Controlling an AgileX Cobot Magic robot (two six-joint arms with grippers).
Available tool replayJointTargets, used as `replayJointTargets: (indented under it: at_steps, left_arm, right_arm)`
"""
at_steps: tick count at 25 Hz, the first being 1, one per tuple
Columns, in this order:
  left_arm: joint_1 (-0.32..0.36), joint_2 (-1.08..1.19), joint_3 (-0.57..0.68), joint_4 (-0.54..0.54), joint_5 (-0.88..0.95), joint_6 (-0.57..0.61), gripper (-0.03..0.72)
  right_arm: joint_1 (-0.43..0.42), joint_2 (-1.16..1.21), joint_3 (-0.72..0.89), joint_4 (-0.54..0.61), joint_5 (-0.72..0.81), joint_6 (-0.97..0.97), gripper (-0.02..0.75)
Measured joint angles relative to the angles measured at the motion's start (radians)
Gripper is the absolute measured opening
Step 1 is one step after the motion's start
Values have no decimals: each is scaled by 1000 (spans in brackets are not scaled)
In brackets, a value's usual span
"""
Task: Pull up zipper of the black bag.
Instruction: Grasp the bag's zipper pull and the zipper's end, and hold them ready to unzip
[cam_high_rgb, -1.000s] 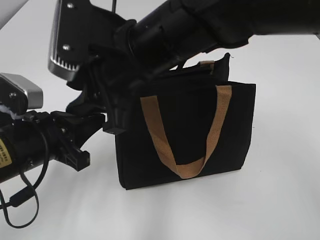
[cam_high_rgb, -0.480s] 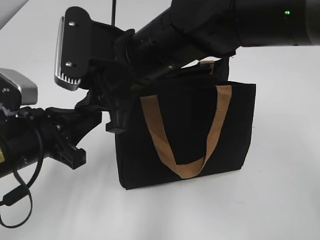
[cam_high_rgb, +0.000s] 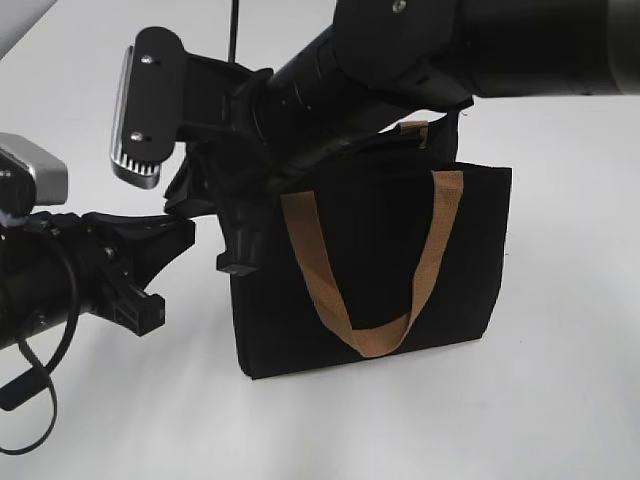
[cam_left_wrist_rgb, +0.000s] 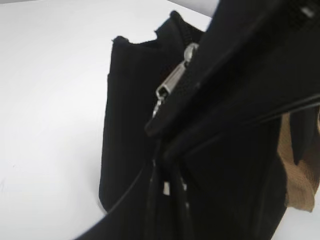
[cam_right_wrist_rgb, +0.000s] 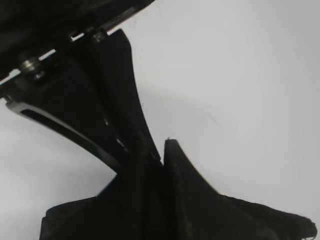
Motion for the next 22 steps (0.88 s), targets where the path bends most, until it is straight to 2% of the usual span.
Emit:
replayJointTargets:
  at_steps: [2,9,16,22]
  left_arm:
    - [0,-2,0,-10,21,0,29]
    - [-5,-3,0,-76,71,0,29]
    - [-5,-14,0,-81,74,0,28]
    - [-5,-20,0,-53,72,0,28]
  right_arm:
    - [0,-1,0,-7,0,17,-1]
    - [-1,-115,0,-30,-7,163,6]
    - [-1,-147,-1,-32,128,298,81]
    - [-1,-103,-16,-37,40,221,209]
